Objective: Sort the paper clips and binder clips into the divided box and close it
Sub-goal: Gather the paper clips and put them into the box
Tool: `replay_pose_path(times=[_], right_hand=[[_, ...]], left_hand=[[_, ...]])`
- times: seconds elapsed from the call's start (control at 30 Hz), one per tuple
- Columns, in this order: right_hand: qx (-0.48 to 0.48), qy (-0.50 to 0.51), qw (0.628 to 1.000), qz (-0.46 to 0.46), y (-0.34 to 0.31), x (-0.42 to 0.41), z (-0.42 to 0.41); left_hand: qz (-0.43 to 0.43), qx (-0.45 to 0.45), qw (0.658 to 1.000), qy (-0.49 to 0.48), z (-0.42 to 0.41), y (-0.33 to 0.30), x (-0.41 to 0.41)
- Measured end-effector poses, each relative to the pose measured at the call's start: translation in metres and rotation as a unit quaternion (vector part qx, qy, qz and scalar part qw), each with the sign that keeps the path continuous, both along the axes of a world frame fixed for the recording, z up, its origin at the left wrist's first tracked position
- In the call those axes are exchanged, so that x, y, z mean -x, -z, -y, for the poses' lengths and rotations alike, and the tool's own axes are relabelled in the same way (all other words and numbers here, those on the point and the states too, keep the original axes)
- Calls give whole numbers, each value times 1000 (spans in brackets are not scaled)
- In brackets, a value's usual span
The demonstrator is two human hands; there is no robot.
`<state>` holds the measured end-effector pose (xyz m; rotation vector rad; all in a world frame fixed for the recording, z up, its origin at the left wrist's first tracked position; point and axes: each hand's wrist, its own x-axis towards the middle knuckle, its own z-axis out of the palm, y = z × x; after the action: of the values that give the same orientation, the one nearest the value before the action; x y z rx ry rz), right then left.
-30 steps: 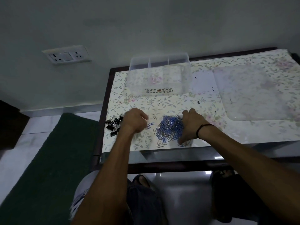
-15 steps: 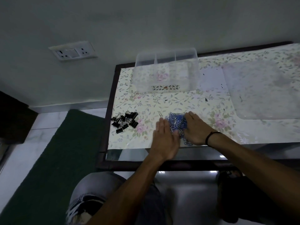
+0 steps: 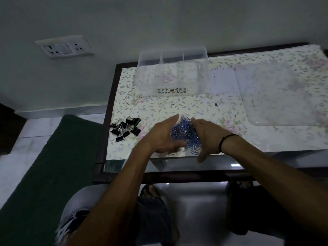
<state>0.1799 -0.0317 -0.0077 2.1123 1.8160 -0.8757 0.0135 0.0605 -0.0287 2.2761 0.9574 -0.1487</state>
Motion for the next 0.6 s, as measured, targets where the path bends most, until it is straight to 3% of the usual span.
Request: replay_pose_path(times=[0.2,0.43,0.6], right_hand=[[-8,-6,995,100,6,-3,-5],[-64,39,997,-7,13,-7,-14],[-78,53,996,-3,18,-7,-19]], left_hand=[[-129,-65,988,60,-13,5,4],[-52,-68,996,23,-14,7,-4],[-43,-68,997,-1,-15,8,-12]])
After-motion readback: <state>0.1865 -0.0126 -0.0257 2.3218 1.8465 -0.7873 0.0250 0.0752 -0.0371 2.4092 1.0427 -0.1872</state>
